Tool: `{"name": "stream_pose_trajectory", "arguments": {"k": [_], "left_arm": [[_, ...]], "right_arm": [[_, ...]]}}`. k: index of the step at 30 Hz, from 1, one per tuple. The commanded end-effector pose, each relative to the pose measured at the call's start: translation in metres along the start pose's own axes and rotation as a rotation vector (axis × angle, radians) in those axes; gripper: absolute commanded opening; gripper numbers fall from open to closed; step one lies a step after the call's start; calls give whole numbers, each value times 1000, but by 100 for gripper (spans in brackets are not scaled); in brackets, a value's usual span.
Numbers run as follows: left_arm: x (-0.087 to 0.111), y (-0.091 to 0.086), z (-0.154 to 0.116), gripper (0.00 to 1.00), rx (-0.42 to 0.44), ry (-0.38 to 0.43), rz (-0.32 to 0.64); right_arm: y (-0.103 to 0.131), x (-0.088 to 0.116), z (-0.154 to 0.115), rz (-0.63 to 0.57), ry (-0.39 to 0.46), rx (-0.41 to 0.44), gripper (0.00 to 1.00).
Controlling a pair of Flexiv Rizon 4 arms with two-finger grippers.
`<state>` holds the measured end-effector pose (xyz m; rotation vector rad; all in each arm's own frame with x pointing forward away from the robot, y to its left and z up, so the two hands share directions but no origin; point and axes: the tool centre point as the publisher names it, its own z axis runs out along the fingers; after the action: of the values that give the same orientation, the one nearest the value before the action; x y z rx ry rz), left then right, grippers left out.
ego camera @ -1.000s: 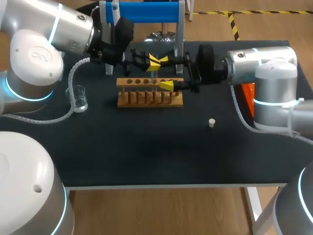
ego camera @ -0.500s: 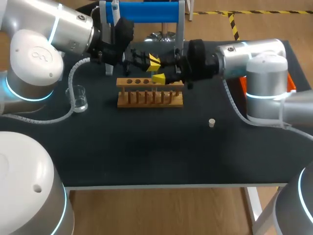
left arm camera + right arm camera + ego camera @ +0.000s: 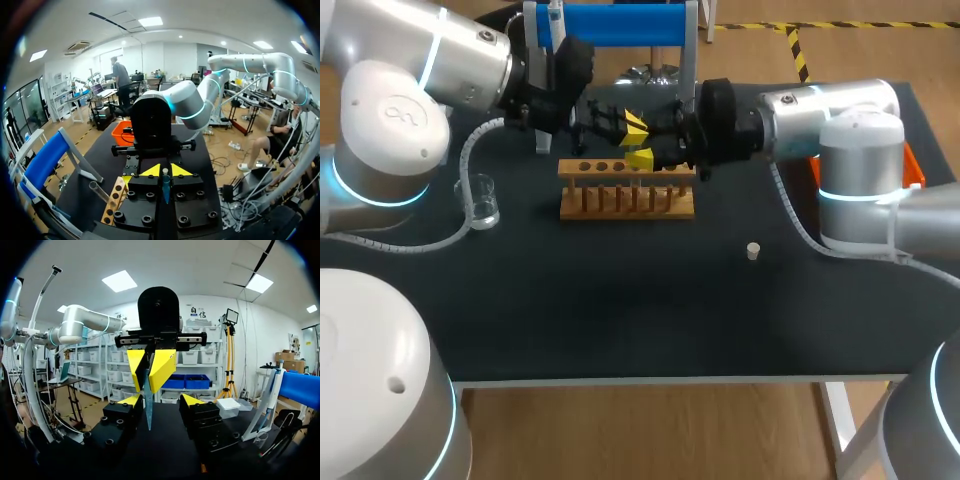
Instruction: Invert the test tube, pick up the pipette, mount the tip to pipette, aspirate from beaker and dispense into the tube, eject the tip, return the pipette, and cap with the stopper.
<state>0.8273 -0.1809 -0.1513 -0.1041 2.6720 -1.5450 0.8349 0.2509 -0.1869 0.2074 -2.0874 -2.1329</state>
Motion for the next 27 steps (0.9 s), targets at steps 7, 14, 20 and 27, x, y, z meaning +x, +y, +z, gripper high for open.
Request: {"name": "stream_pose_trajectory", "arguments": {"k": [7, 14, 20, 27], "left_arm": [[0, -1, 1, 0, -4, 0, -1], [0, -1, 1, 0, -4, 0, -1], [0, -1, 1, 0, -4, 0, -1], [0, -1, 1, 0, -4, 0, -1]], "right_arm": [[2, 4, 3, 11, -22, -1, 47], [2, 7, 4, 16, -27, -4, 44], [1, 8, 5, 19, -26, -4, 17], [1, 9, 5, 19, -25, -6, 0]]}}
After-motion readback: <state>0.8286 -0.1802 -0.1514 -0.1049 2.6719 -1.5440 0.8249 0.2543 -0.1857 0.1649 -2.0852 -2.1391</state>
